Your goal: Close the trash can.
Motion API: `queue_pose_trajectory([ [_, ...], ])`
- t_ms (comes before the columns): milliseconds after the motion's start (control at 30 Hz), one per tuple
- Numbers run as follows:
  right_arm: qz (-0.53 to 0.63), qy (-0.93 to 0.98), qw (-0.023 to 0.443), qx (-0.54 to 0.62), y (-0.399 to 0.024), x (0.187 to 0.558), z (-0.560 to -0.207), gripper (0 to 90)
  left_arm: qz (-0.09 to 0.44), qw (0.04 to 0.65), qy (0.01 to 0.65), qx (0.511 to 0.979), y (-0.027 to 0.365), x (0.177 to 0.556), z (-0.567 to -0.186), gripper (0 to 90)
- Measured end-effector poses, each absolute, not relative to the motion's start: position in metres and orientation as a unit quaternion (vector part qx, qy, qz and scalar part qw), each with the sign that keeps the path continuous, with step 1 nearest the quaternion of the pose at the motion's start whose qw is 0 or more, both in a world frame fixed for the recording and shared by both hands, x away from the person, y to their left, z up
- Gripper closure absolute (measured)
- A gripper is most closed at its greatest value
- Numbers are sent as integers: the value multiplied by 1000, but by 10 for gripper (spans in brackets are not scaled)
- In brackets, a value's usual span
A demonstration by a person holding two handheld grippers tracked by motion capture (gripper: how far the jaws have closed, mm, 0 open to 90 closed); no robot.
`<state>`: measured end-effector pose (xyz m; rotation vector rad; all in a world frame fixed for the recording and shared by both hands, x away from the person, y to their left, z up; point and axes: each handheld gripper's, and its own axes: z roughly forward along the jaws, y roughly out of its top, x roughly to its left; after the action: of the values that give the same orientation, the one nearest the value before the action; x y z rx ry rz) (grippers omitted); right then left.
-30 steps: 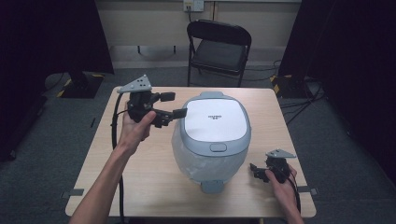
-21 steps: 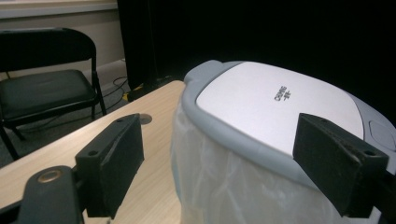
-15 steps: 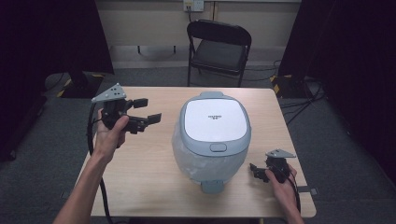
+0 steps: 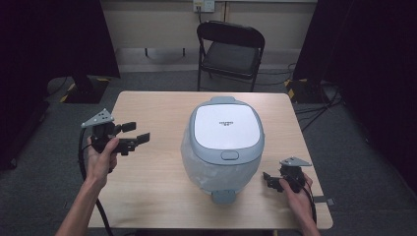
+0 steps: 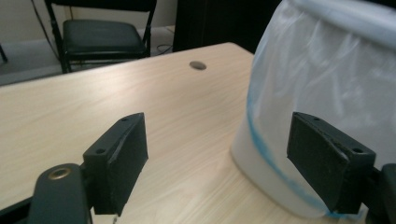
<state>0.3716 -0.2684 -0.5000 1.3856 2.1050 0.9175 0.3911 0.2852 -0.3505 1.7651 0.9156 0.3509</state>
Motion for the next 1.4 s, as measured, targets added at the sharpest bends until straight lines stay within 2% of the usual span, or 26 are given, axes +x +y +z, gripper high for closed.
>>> queue_pose_trajectory([
  [500,333,764,228,503,-268,372,-500,149,144,460,415,772,298,375,-415,216],
  [600,333,764,228,503,-268,372,-500,149,161,439,414,781,296,373,-425,219],
  [800,333,764,228,503,-268,372,-500,149,138,416,429,790,295,370,-454,232],
  [833,333,764,228,503,-268,372,-500,149,116,419,439,786,299,370,-464,233],
  [900,333,764,228,503,-268,372,-500,149,138,388,450,793,301,370,-474,235],
  [1033,333,764,228,503,-268,372,-500,149,140,374,459,794,302,369,-484,242],
  [1167,333,764,228,503,-268,372,-500,149,147,352,439,813,293,365,-492,242],
  [1400,333,764,228,503,-268,372,-500,149,189,354,433,807,291,365,-500,213],
])
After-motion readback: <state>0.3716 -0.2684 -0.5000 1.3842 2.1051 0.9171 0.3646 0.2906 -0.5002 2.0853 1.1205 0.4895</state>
